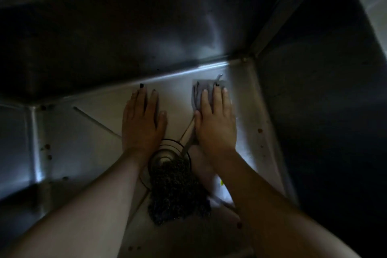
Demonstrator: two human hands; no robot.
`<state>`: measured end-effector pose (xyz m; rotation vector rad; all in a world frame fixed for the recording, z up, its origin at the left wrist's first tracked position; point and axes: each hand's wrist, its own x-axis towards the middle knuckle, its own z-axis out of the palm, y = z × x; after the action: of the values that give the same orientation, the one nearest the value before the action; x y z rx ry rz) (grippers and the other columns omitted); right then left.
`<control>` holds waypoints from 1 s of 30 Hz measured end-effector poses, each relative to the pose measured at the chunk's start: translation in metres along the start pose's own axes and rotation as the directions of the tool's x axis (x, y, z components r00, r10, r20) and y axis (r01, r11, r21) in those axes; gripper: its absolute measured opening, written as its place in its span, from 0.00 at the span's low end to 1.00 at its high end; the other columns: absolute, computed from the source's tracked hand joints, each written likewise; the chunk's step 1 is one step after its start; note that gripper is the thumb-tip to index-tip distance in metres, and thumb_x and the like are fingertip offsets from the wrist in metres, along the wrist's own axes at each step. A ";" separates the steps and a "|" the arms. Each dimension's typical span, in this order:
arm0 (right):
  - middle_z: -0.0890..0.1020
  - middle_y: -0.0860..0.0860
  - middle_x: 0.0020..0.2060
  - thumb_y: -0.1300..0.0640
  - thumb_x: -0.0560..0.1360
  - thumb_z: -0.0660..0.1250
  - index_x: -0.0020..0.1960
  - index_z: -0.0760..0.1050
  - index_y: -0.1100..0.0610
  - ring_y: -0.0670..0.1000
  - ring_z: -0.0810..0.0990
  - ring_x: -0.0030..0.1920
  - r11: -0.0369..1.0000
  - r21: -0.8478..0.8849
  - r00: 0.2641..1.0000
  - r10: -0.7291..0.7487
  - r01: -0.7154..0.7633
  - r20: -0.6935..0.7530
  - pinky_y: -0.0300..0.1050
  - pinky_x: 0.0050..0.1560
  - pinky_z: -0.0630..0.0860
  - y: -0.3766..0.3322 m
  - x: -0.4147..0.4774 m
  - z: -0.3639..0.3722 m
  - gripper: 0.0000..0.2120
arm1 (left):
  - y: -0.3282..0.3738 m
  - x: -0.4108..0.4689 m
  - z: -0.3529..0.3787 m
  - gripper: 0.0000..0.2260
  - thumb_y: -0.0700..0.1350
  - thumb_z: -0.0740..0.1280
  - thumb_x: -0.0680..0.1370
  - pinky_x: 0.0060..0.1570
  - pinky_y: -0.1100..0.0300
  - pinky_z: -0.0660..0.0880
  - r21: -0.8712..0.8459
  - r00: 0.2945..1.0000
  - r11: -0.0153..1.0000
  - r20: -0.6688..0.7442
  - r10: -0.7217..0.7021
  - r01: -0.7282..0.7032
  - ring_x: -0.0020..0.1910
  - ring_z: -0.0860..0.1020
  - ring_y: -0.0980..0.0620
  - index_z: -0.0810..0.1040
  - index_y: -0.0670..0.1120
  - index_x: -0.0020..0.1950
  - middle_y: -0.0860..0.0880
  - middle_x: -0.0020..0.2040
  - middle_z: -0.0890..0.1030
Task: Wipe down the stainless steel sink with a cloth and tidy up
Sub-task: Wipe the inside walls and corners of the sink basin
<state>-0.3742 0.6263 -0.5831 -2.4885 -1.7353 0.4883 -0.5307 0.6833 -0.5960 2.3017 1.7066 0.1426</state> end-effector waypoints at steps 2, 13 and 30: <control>0.49 0.56 0.76 0.49 0.80 0.51 0.76 0.50 0.53 0.56 0.44 0.76 1.000 -0.010 1.000 -0.025 0.025 -0.001 0.52 0.73 0.46 0.005 0.022 -0.009 0.27 | -0.001 0.000 -0.001 0.25 0.52 0.54 0.77 0.70 0.50 0.51 0.004 1.000 1.000 0.008 0.001 -0.001 0.73 0.54 0.41 0.61 0.44 0.73 0.40 0.75 0.57; 0.49 0.56 0.76 0.50 0.81 0.49 0.76 0.48 0.53 0.55 0.44 0.76 0.994 -0.085 0.997 0.071 -0.074 -0.042 0.51 0.74 0.45 0.030 0.044 -0.026 0.26 | -0.003 -0.001 0.000 0.25 0.51 0.56 0.76 0.69 0.51 0.52 0.004 1.000 1.000 -0.013 0.017 -0.016 0.73 0.55 0.41 0.64 0.43 0.71 0.40 0.74 0.58; 0.51 0.58 0.76 0.52 0.75 0.65 0.76 0.52 0.55 0.58 0.45 0.76 0.987 0.078 0.989 0.133 -0.137 0.057 0.49 0.74 0.46 0.016 -0.070 -0.002 0.34 | -0.004 0.000 -0.005 0.30 0.53 0.56 0.72 0.70 0.50 0.49 -0.039 0.997 0.999 0.064 0.034 -0.032 0.74 0.52 0.43 0.61 0.44 0.73 0.42 0.75 0.55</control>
<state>-0.3817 0.5559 -0.5699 -2.5682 -1.5358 0.6266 -0.5354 0.6847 -0.5921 2.2822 1.6213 0.1057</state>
